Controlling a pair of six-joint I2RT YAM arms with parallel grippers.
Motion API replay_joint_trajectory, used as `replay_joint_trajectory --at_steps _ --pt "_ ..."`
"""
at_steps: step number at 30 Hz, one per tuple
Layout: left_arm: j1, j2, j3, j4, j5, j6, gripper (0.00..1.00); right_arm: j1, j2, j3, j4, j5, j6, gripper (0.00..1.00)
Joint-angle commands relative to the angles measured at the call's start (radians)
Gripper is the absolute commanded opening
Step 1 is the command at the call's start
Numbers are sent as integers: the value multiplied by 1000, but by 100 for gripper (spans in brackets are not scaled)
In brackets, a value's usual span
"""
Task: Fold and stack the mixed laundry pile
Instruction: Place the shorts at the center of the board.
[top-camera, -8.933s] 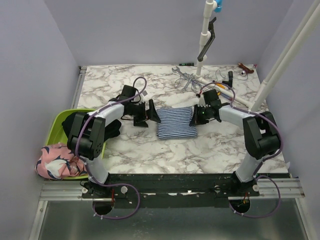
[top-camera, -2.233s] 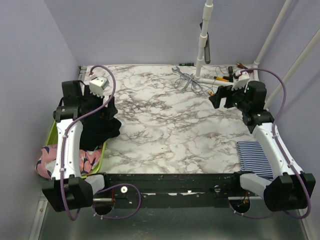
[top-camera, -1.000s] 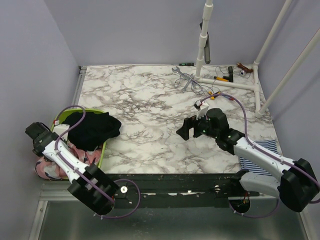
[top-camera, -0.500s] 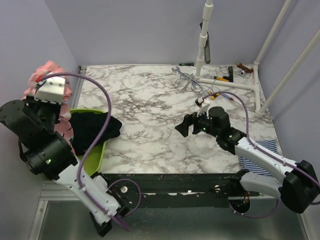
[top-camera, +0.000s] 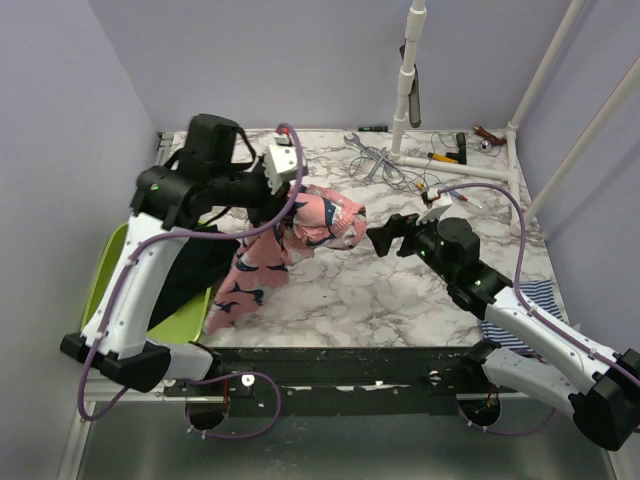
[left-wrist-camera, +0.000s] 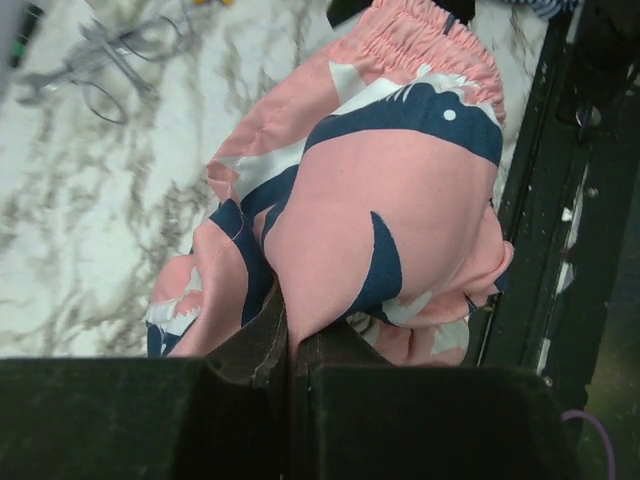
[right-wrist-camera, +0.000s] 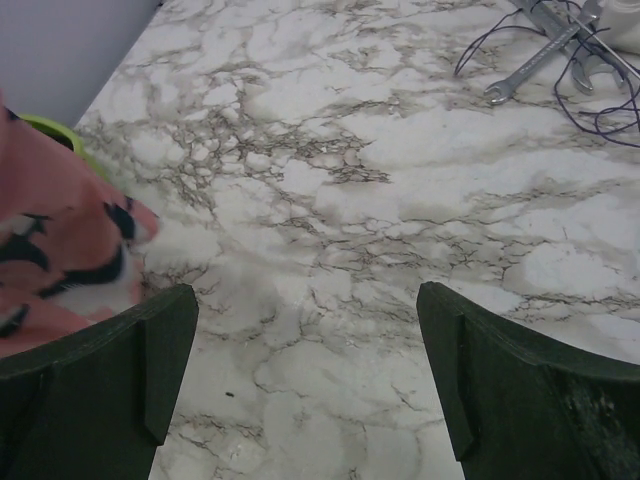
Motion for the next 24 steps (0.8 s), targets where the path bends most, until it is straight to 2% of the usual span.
replay_joint_trajectory --at_steps 1,3,4,7,8,11,14,17,19,22,24 --pt "-35 108 -95 20 63 64 0 3 -27 -5 -101 74 -19 100" --pt "-36 192 -108 32 111 81 3 3 -14 23 -175 89 -21 100" --pt "-36 242 -105 44 125 76 16 3 -6 42 -212 103 -23 100" --pt "-35 384 -46 72 119 35 81 3 14 78 -291 167 -43 100" --pt "-34 426 -19 92 88 2 97 3 27 91 -317 185 -53 100" --pt "15 458 44 141 77 -86 99 3 72 133 -397 197 -78 94" --pt "70 382 14 169 75 -109 98 5 133 170 -445 118 -85 90" --pt "66 260 -137 170 -74 -76 99 5 198 173 -407 -26 -96 86" --pt "66 185 -255 137 -101 -37 98 11 239 171 -359 -151 -88 82" --pt "59 81 -457 85 -141 29 98 57 285 136 -216 -280 -65 78" --pt "46 14 -588 82 -181 48 98 96 327 117 -96 -294 -50 76"
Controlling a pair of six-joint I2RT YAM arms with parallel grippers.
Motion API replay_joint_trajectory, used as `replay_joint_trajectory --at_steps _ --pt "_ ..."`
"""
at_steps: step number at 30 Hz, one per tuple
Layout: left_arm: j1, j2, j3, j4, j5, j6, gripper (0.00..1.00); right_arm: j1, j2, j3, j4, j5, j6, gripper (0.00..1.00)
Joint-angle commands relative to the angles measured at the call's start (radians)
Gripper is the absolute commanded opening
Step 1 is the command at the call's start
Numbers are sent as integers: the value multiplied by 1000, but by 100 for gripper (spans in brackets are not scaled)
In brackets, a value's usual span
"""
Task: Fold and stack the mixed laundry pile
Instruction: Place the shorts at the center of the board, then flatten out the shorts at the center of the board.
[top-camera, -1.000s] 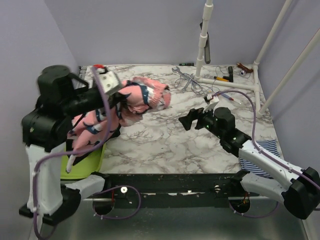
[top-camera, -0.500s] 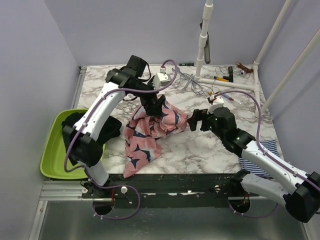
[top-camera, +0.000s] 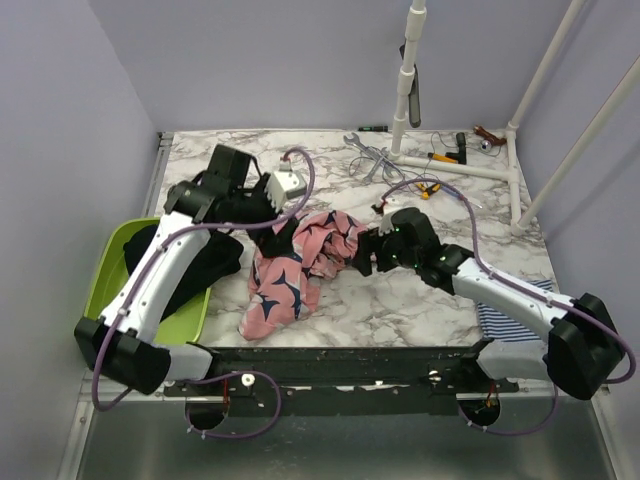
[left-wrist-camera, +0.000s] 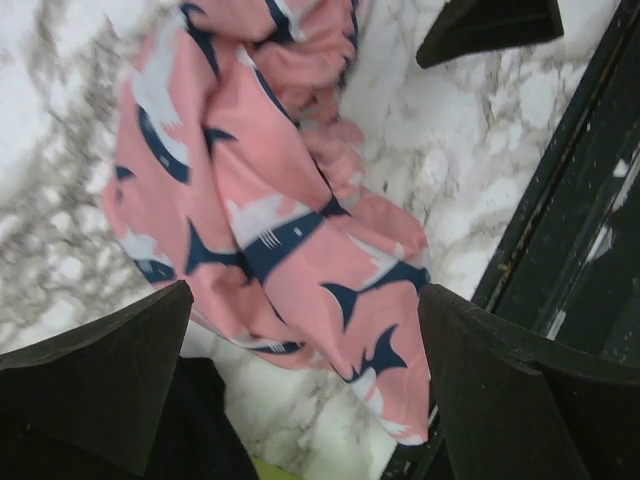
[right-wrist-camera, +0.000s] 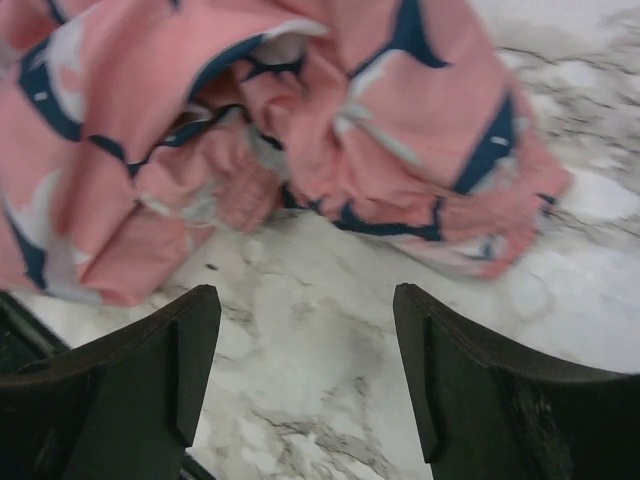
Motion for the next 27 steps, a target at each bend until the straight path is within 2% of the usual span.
replay_joint_trajectory --at_steps 1,4,7,13,15,16,18,20,22,23,24,27 --pt "-32 -111 -289 -66 -128 84 98 71 80 -32 260 -188 38 74" --pt "-50 -155 -451 -24 -148 73 99 76 201 -16 369 -267 74 71" --pt "-53 -170 -565 60 -208 59 99 80 332 33 371 -309 91 69" --pt "-64 -124 -673 182 -261 56 98 82 463 71 373 -207 48 70" --pt "-68 -96 -678 204 -250 47 98 82 491 76 419 -215 49 66" --pt "-71 -85 -680 213 -246 48 96 82 507 77 437 -224 51 59" --pt "-72 -70 -678 222 -247 55 82 81 520 86 450 -210 72 42" --pt "-71 -76 -675 219 -228 63 54 81 498 74 468 -191 71 27" --pt "-72 -96 -665 214 -217 69 15 80 453 63 467 -139 48 13" --pt "-71 -109 -655 214 -236 69 0 79 425 66 450 -98 24 7" --pt "-64 -131 -638 217 -262 63 0 77 398 75 413 -30 7 1" --pt "-8 -205 -545 207 -302 47 0 49 302 111 303 145 -41 0"
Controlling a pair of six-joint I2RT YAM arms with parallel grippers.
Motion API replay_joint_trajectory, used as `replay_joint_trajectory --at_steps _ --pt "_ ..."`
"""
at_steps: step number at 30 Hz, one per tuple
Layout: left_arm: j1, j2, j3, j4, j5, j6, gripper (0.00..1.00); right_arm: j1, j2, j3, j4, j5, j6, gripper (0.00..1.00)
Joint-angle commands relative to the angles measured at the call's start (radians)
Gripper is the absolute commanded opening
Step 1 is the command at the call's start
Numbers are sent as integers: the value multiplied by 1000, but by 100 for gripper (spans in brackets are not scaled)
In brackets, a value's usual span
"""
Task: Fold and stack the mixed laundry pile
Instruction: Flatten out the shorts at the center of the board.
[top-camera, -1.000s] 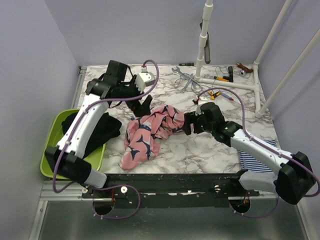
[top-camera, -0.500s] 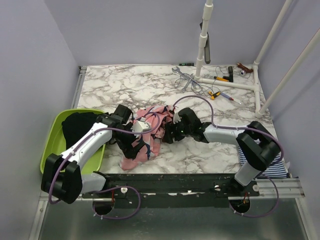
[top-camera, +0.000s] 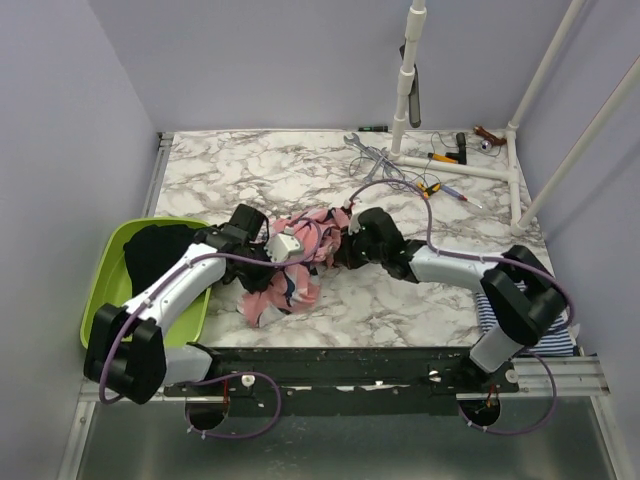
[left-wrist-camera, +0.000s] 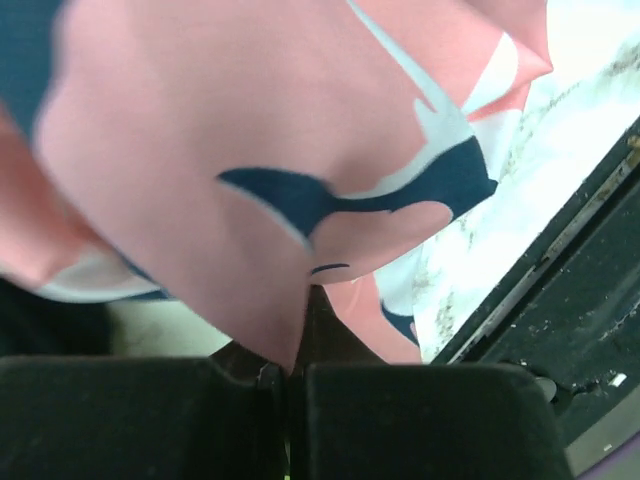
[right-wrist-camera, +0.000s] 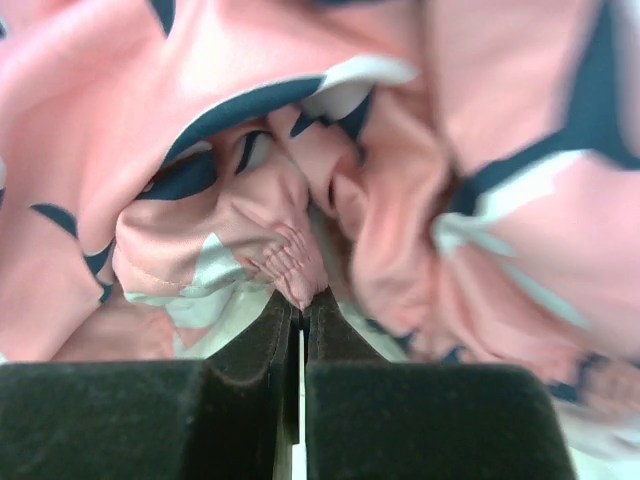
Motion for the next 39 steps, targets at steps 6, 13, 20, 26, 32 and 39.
replay_joint_trajectory --at_steps 6,13,20,26,32,39 --pt "145 -212 427 -6 -80 -20 0 -145 -348 179 -312 477 -164 0" --pt "155 -121 764 -9 -181 26 0 -216 -502 464 -521 601 -294 0" --pt "156 -101 866 -45 -153 25 0 -215 -598 602 -746 490 -337 0" --pt "159 -72 798 -17 -98 24 17 -215 -656 506 -749 404 -307 0" --pt "163 185 844 -56 -209 7 81 -215 -564 383 -725 448 -240 0" --pt "57 24 601 -38 -72 72 86 -225 -468 311 -689 450 -223 0"
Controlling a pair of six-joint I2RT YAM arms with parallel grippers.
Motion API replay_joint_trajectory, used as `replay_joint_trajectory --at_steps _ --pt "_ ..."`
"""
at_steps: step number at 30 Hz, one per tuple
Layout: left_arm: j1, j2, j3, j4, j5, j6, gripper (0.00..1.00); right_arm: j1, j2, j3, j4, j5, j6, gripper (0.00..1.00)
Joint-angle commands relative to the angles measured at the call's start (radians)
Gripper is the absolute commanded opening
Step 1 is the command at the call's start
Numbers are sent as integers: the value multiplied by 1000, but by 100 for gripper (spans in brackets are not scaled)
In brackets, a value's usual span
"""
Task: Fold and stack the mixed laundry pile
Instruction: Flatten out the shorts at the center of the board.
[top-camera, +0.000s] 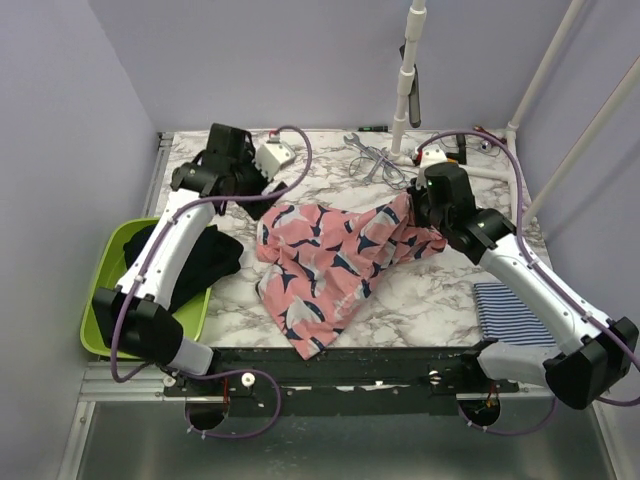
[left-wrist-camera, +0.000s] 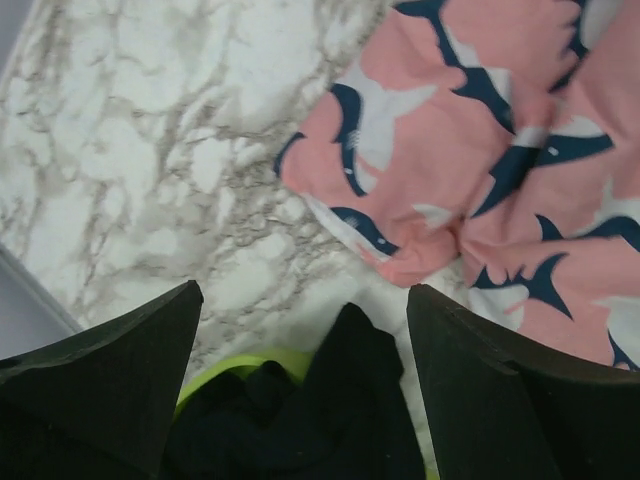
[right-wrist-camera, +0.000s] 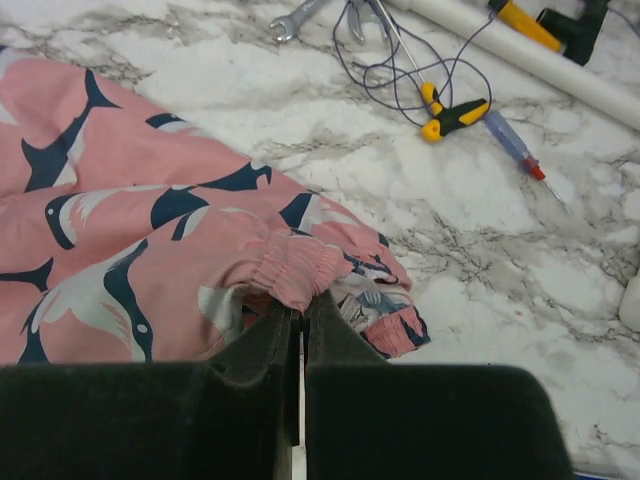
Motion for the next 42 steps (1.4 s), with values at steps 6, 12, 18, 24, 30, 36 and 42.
replay_joint_trajectory --at_steps 6,12,18,24,30,36,42 --pt "-367 -268 -428 -157 175 79 83 -20 64 -23 38 -13 27 0" --pt "-649 -215 -654 -74 90 22 86 -24 103 -18 41 -33 28 0" --pt "-807 -110 -725 92 31 -77 84 -27 98 -32 45 -33 37 0" --pt "-933 -105 -831 230 -49 -72 79 -29 76 -48 44 -38 33 0" --pt "-934 -67 -848 279 -153 -65 63 -29 61 -60 49 -47 28 0" --pt "-933 -112 -847 236 -164 -51 28 -33 51 -60 47 -41 20 0" --pt "-833 -258 -801 133 -295 -14 0 -52 50 -35 45 -12 27 0"
